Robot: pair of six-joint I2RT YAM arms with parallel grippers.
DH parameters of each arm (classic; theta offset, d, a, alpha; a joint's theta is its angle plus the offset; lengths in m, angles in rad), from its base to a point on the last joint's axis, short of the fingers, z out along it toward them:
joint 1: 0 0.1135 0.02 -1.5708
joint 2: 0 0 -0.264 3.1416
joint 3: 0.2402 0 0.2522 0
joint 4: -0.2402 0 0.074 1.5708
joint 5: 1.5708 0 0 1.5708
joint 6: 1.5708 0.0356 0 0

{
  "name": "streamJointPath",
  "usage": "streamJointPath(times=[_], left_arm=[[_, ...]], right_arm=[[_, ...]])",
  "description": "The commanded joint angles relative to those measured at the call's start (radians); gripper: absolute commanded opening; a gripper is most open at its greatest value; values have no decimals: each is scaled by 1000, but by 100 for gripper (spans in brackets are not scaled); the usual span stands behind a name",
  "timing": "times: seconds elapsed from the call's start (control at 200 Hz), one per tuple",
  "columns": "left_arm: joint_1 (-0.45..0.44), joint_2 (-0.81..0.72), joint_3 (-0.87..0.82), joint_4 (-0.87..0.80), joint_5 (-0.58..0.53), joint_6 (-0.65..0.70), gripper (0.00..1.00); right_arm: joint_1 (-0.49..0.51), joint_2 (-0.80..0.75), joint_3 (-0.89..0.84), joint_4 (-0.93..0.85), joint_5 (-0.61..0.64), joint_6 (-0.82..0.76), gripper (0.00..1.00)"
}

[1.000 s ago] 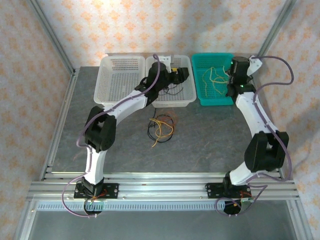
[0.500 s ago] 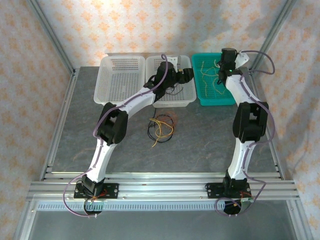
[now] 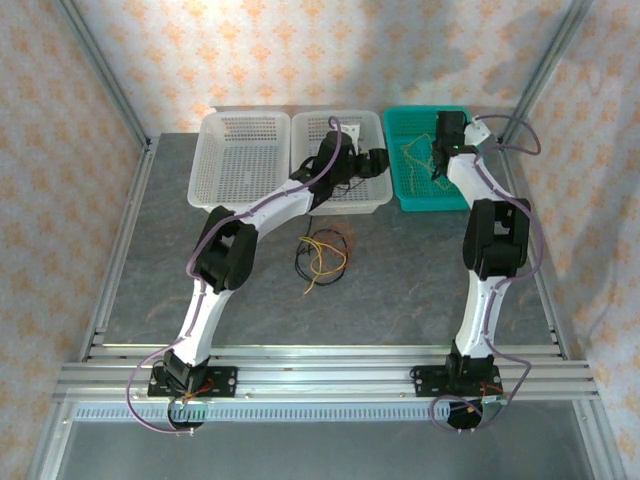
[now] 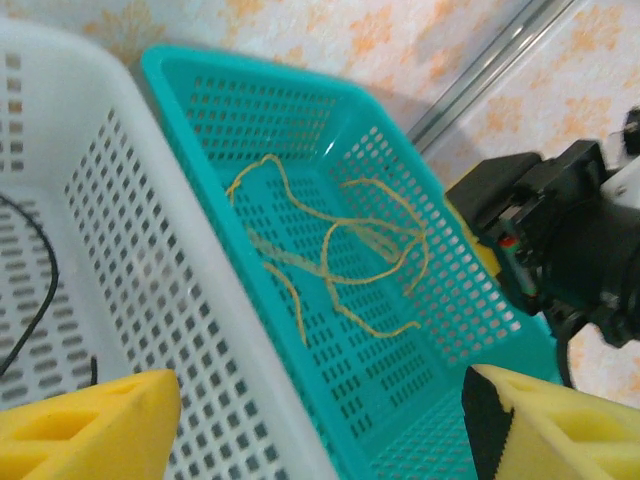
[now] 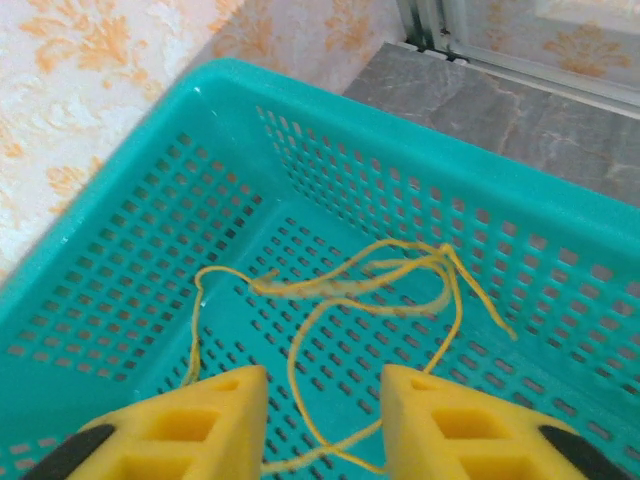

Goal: Untangle the cables

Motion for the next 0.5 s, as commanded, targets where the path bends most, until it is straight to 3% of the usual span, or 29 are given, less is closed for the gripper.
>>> streamJointPath(times=[0.0,0.18,0.38,0.496], left_arm=[[-11,-86,-46,-12,-30,30,76],[-18,-167,-143,-3,-43,41,76],[-27,-292,-282,13,-56,46,76],[-33,-390,-390,19,-60,47,76]], right_arm=[[-6,-107,-43,25,47,-41,39],[-6,-229,-161,65,41,-101,42],[20,-377,-329,140,-49,-208,54],[63,-463,-431,189,-91,-254,55]])
